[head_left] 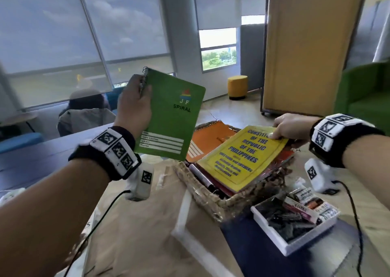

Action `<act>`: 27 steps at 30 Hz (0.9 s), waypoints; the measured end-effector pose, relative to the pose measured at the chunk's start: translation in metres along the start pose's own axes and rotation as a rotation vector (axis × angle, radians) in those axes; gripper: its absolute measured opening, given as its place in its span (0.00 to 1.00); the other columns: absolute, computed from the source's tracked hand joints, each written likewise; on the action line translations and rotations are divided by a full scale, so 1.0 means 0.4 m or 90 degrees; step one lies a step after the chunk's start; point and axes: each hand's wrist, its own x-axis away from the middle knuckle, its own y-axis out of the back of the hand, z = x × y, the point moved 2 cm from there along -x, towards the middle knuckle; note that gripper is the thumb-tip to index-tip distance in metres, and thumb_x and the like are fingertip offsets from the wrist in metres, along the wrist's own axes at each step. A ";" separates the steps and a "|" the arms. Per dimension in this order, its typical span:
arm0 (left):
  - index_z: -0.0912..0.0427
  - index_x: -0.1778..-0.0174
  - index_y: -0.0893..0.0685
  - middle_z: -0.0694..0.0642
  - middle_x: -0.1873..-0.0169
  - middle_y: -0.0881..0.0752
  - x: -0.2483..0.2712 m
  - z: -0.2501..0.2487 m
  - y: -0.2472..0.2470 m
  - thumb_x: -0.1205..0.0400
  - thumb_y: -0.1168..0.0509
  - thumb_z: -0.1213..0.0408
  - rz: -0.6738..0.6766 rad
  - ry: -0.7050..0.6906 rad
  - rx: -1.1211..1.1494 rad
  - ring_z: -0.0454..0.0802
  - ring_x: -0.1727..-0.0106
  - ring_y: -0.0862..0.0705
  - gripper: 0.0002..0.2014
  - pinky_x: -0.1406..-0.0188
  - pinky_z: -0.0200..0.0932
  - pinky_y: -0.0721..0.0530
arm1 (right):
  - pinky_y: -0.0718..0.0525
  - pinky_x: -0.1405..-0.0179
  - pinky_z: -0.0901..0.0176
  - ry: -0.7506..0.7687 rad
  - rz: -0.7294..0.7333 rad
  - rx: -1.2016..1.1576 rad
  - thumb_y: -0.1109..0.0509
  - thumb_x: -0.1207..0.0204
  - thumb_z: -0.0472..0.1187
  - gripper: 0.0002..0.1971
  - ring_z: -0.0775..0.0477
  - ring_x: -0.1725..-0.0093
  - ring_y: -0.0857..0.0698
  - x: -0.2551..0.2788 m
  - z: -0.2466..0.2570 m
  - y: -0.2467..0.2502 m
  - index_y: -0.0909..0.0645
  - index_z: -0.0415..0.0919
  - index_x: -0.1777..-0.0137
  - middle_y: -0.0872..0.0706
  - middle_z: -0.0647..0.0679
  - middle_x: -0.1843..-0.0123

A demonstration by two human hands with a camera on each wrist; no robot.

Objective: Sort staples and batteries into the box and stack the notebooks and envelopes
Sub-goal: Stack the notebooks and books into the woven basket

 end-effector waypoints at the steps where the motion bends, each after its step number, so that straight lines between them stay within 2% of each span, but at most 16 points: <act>1: 0.60 0.35 0.21 0.51 0.51 0.16 0.000 -0.005 -0.011 0.08 0.43 0.63 0.006 -0.005 -0.006 0.34 0.58 0.21 0.10 0.72 0.20 0.29 | 0.24 0.73 0.59 0.003 0.010 0.115 0.23 0.19 0.41 0.13 0.45 0.67 0.20 0.005 0.003 -0.003 0.17 0.30 0.43 0.19 0.42 0.59; 3: 0.61 0.36 0.21 0.54 0.50 0.16 -0.001 -0.013 -0.024 0.08 0.43 0.64 0.016 -0.016 -0.014 0.36 0.60 0.22 0.10 0.71 0.22 0.28 | 0.26 0.70 0.59 0.019 0.036 0.302 0.20 0.22 0.48 0.20 0.45 0.55 0.17 0.017 0.022 -0.015 0.16 0.33 0.40 0.14 0.44 0.50; 5: 0.61 0.36 0.20 0.58 0.50 0.15 -0.001 -0.022 -0.039 0.08 0.44 0.64 0.030 -0.026 -0.020 0.43 0.60 0.21 0.09 0.68 0.24 0.27 | 0.23 0.61 0.57 0.063 0.009 0.348 0.18 0.25 0.50 0.24 0.43 0.46 0.17 0.012 0.043 -0.020 0.19 0.38 0.35 0.14 0.43 0.39; 7: 0.59 0.37 0.20 0.63 0.48 0.13 -0.002 -0.030 -0.055 0.08 0.44 0.64 0.054 -0.034 -0.020 0.52 0.56 0.18 0.09 0.66 0.31 0.24 | 0.18 0.49 0.53 0.153 -0.046 0.262 0.20 0.24 0.50 0.23 0.45 0.45 0.17 0.006 0.077 -0.016 0.22 0.45 0.34 0.15 0.45 0.38; 9: 0.58 0.36 0.20 0.66 0.48 0.14 -0.003 -0.042 -0.071 0.08 0.44 0.63 0.082 -0.049 -0.019 0.57 0.55 0.17 0.10 0.67 0.33 0.24 | 0.16 0.46 0.50 0.276 -0.062 0.086 0.22 0.22 0.43 0.22 0.46 0.48 0.16 0.017 0.133 -0.006 0.24 0.48 0.30 0.15 0.46 0.40; 11: 0.58 0.37 0.20 0.69 0.48 0.14 -0.002 -0.060 -0.089 0.08 0.44 0.63 0.103 -0.065 -0.018 0.61 0.55 0.17 0.10 0.69 0.32 0.25 | 0.16 0.55 0.53 0.379 -0.052 -0.103 0.27 0.21 0.32 0.26 0.48 0.53 0.16 0.049 0.202 0.008 0.26 0.47 0.26 0.17 0.45 0.40; 12: 0.59 0.37 0.20 0.70 0.48 0.14 -0.002 -0.069 -0.097 0.08 0.44 0.63 0.108 -0.076 -0.016 0.61 0.56 0.17 0.10 0.71 0.31 0.26 | 0.17 0.59 0.55 0.408 -0.035 -0.168 0.30 0.21 0.30 0.27 0.48 0.56 0.17 0.066 0.233 0.012 0.27 0.47 0.24 0.18 0.45 0.41; 14: 0.59 0.36 0.20 0.72 0.47 0.14 -0.004 -0.088 -0.110 0.08 0.45 0.64 0.113 -0.094 -0.009 0.56 0.59 0.19 0.10 0.72 0.28 0.27 | 0.19 0.65 0.58 0.437 0.009 -0.183 0.32 0.18 0.32 0.23 0.50 0.60 0.19 0.084 0.276 0.012 0.28 0.47 0.25 0.17 0.47 0.46; 16: 0.59 0.36 0.20 0.71 0.47 0.14 -0.011 -0.098 -0.119 0.08 0.44 0.64 0.109 -0.104 0.001 0.52 0.59 0.20 0.10 0.71 0.27 0.27 | 0.21 0.73 0.63 0.460 0.012 -0.146 0.31 0.14 0.37 0.12 0.53 0.68 0.20 0.084 0.292 0.004 0.26 0.44 0.33 0.14 0.46 0.53; 18: 0.56 0.36 0.19 0.68 0.48 0.13 -0.015 -0.101 -0.122 0.08 0.43 0.63 0.116 -0.103 0.018 0.59 0.58 0.17 0.10 0.69 0.32 0.25 | 0.24 0.79 0.64 0.472 -0.019 -0.171 0.34 0.11 0.39 0.02 0.53 0.75 0.21 0.074 0.290 0.001 0.24 0.42 0.43 0.14 0.44 0.61; 20: 0.55 0.35 0.18 0.64 0.52 0.13 -0.013 -0.097 -0.124 0.08 0.41 0.62 0.125 -0.102 0.016 0.63 0.56 0.16 0.09 0.65 0.37 0.22 | 0.25 0.81 0.62 0.466 -0.034 -0.220 0.36 0.10 0.36 0.03 0.49 0.77 0.21 0.059 0.281 0.000 0.24 0.40 0.47 0.15 0.39 0.64; 22: 0.51 0.36 0.19 0.53 0.57 0.15 -0.012 -0.079 -0.124 0.10 0.37 0.61 0.124 -0.093 0.003 0.52 0.61 0.17 0.08 0.69 0.27 0.23 | 0.25 0.82 0.61 0.460 -0.033 -0.253 0.36 0.10 0.35 0.03 0.47 0.78 0.22 0.047 0.269 -0.001 0.24 0.38 0.47 0.16 0.35 0.64; 24: 0.48 0.41 0.18 0.45 0.60 0.18 -0.006 -0.049 -0.121 0.12 0.34 0.61 0.117 -0.067 -0.010 0.40 0.63 0.18 0.05 0.70 0.22 0.25 | 0.26 0.82 0.61 0.453 -0.038 -0.283 0.37 0.10 0.34 0.03 0.49 0.79 0.22 0.034 0.254 -0.001 0.24 0.36 0.46 0.16 0.39 0.67; 27: 0.52 0.47 0.14 0.47 0.60 0.13 0.010 0.009 -0.109 0.15 0.30 0.61 0.111 -0.018 -0.006 0.39 0.64 0.15 0.03 0.63 0.31 0.19 | 0.28 0.82 0.61 0.422 -0.058 -0.341 0.37 0.10 0.34 0.04 0.51 0.79 0.25 0.009 0.231 0.006 0.24 0.33 0.44 0.18 0.43 0.67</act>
